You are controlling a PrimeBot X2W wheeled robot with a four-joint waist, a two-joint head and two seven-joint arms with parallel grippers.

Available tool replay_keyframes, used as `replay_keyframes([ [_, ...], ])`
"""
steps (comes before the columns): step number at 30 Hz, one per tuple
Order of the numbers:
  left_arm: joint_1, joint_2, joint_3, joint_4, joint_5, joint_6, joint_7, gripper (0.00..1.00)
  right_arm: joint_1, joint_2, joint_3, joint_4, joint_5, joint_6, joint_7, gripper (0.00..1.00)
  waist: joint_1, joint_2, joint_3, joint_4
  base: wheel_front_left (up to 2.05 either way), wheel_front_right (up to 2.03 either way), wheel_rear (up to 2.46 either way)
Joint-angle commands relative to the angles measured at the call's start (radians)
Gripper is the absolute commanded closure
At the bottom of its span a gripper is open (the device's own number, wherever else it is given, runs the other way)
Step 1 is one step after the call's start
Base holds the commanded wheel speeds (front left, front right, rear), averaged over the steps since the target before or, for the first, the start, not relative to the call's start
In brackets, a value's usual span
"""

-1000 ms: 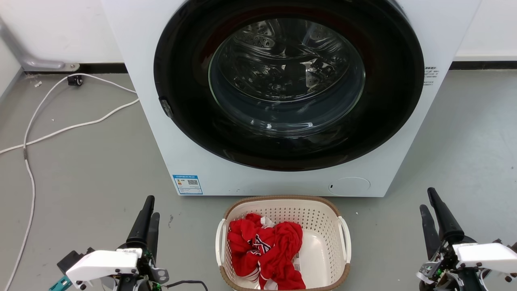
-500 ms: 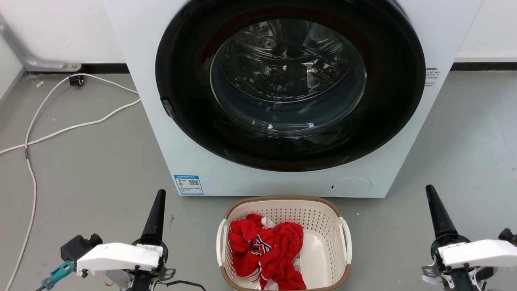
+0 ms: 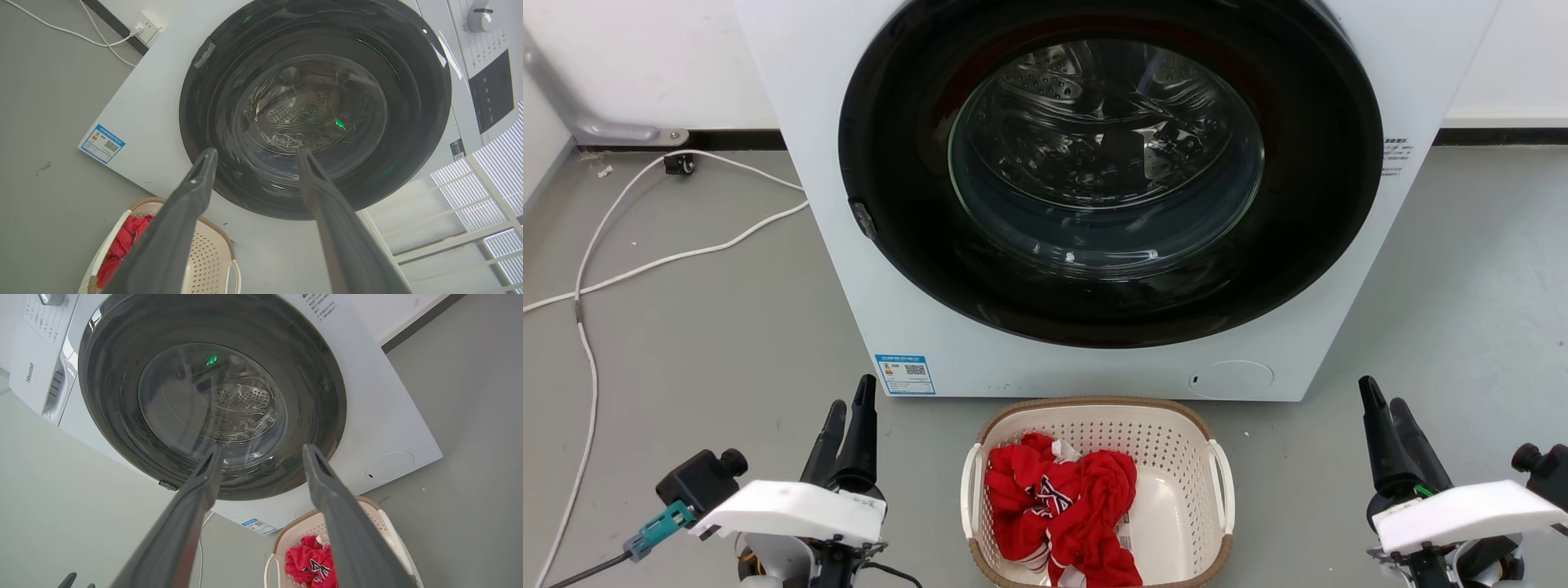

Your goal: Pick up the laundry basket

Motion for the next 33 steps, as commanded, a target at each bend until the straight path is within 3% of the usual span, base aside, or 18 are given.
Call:
replay_keyframes([
  [1, -0.026, 0.003, -0.008, -0.018, 0.06, 0.001, -0.014, 0.0, -0.002, -0.01, 0.005, -0.028, -0.06, 0.001, -0.007, 0.0, 0.0, 0.0, -0.001, 0.0, 0.0, 0.0, 0.0],
  [33, -0.04, 0.044, -0.104, 0.008, 0.497, 0.038, -0.107, 0.0, 0.035, 0.003, 0.002, -0.102, -0.536, 0.002, -0.011, 0.0, 0.0, 0.0, -0.003, 0.012, 0.0, 0.0, 0.0],
])
